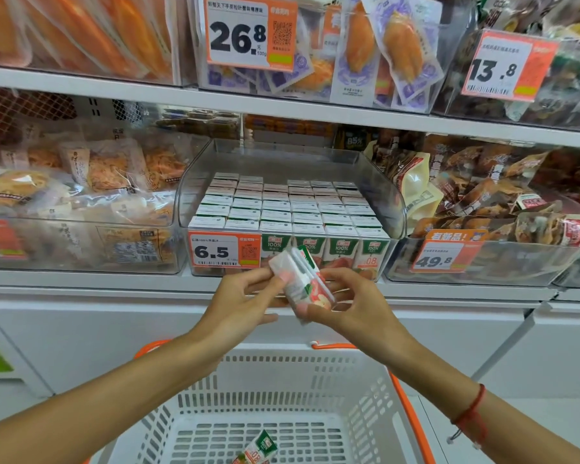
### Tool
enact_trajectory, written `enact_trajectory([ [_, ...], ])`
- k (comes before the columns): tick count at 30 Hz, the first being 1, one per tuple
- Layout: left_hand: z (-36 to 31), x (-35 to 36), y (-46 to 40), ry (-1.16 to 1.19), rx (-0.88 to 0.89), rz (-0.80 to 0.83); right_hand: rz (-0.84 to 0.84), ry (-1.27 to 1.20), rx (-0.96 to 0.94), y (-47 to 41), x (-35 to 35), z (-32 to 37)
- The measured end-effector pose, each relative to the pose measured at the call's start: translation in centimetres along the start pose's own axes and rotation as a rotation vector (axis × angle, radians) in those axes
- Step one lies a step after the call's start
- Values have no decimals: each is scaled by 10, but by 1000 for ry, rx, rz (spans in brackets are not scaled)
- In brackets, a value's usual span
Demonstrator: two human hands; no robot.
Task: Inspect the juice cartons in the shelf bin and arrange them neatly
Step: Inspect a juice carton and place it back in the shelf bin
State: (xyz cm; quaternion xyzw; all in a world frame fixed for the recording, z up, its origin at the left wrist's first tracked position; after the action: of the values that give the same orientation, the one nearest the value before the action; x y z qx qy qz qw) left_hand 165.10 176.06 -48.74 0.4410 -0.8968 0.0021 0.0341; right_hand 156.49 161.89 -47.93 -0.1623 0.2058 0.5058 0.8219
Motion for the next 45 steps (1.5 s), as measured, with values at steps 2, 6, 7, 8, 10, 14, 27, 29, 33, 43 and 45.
enact_trajectory([
  [2, 5, 4, 2, 9, -19, -4, -109, 143, -123, 3, -2, 4],
  [6, 7, -1, -2, -4, -48, -33, -60, 132, -199, 2, 1, 8],
  [7, 5, -3, -4, -24, -48, -10, -32, 61, -156, -1, -2, 8],
  [8, 2, -5, -5, -45, -45, 29, -10, -27, -113, -5, -7, 8],
  [10, -4, -4, -7, -70, -38, 122, 22, -184, -65, -10, -15, 9],
  [14, -9, 4, -7, -81, -17, 221, 63, -238, -104, -12, -22, 9],
  [27, -45, -4, 16, -863, 848, 61, 60, 40, -578, 9, -39, 33],
  [29, -47, -4, 20, -928, 977, 45, 21, 66, -651, 13, -38, 36],
  [33, -48, -3, 22, -910, 1060, 9, -64, 120, -742, 17, -38, 39],
  [43, -55, -1, 33, -1088, 1405, -77, -150, 221, -816, 22, -36, 36],
  [45, -55, -4, 29, -1014, 1305, -68, -162, 226, -820, 22, -35, 37],
])
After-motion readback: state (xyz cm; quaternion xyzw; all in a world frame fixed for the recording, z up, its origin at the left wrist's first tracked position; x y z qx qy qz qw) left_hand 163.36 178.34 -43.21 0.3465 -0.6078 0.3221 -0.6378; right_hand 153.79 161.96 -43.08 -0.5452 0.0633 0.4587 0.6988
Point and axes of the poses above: each hand's wrist, its own y-axis away from the middle knuckle, its own x-axis out of the palm, z = x × y, the point moved 5 cm from there along -y, towards the middle knuckle, and after that the axes turned 1 degree about y, right-handed, at the moved point
